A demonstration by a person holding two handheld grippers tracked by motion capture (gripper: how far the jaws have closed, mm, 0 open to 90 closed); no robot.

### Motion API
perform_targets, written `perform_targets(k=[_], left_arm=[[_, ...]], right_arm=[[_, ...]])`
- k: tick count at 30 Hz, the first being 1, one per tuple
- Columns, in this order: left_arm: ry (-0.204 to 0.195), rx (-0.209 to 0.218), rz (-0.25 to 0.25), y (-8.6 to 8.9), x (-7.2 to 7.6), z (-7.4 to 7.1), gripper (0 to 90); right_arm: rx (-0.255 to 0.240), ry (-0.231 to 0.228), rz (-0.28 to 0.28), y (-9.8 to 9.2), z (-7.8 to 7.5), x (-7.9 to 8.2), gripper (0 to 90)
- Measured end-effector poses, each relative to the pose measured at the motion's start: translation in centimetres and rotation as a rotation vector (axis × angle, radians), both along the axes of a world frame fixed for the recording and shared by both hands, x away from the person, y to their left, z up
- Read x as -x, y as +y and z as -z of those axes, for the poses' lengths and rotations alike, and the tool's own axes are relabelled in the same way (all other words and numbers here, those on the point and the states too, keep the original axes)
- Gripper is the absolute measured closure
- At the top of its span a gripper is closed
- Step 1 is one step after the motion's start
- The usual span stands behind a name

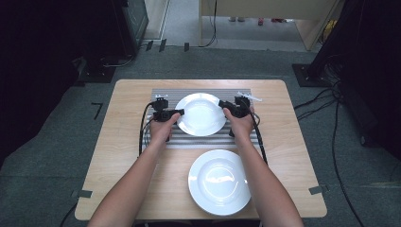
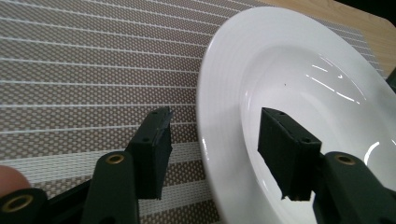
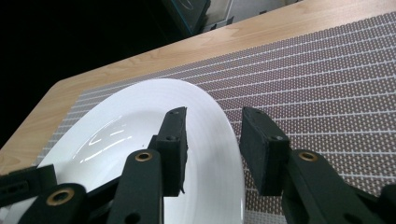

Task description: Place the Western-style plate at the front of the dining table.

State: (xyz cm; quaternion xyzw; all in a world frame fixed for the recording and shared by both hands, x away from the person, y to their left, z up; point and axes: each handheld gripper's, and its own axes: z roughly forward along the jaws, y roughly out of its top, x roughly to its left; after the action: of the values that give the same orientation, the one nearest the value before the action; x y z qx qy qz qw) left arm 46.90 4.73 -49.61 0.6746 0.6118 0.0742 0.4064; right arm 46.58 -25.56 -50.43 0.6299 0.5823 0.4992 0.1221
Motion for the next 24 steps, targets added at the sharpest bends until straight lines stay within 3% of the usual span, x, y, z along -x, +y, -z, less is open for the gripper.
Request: perform_targets(k=[1,6,7,8,12,16,17,19,24], left_arm=[[-0.010,-0.004,0.006,0.2,0.3,-0.4,42.3],[-0.027,-0.030,0.045,0.4,1.1,-1.1,36.9],[-0.042,-0.045,0.065,0.3,1.6,-1.4,33.9],[-0.054,-0.060,0.077,0.3,2.0,-1.7,31.9],[-0.077,-0.079,0.090,0.3,2.7,-2.2,26.6],[-0.106,-0.077,0.088,0.6,3.7,-3.0,20.0],[-0.111,-0.074,0.093,0.7,4.0,-3.2,18.2],[-0.117,-0.079,0.107,0.7,4.6,-3.4,17.6],[-0.138,-0.090,0.123,0.8,5.9,-3.7,12.3]], right_arm=[[0.036,-0.019,0.002,0.0,-0.3,0.4,60.0],[0.034,-0.059,0.005,-0.5,-0.8,1.3,57.7],[0.035,-0.090,-0.008,-0.8,-1.1,1.6,53.7],[0.032,-0.085,-0.015,-0.8,-1.2,1.8,48.6],[0.043,-0.076,-0.044,-1.1,-1.8,2.4,48.0],[0.098,-0.018,-0.066,-1.3,-2.5,3.5,37.4],[0.155,-0.024,-0.077,-1.4,-2.8,4.1,31.9],[0.192,-0.043,-0.074,-1.7,-3.0,4.9,31.4],[0.179,-0.056,-0.092,-2.7,-3.3,6.1,31.5]])
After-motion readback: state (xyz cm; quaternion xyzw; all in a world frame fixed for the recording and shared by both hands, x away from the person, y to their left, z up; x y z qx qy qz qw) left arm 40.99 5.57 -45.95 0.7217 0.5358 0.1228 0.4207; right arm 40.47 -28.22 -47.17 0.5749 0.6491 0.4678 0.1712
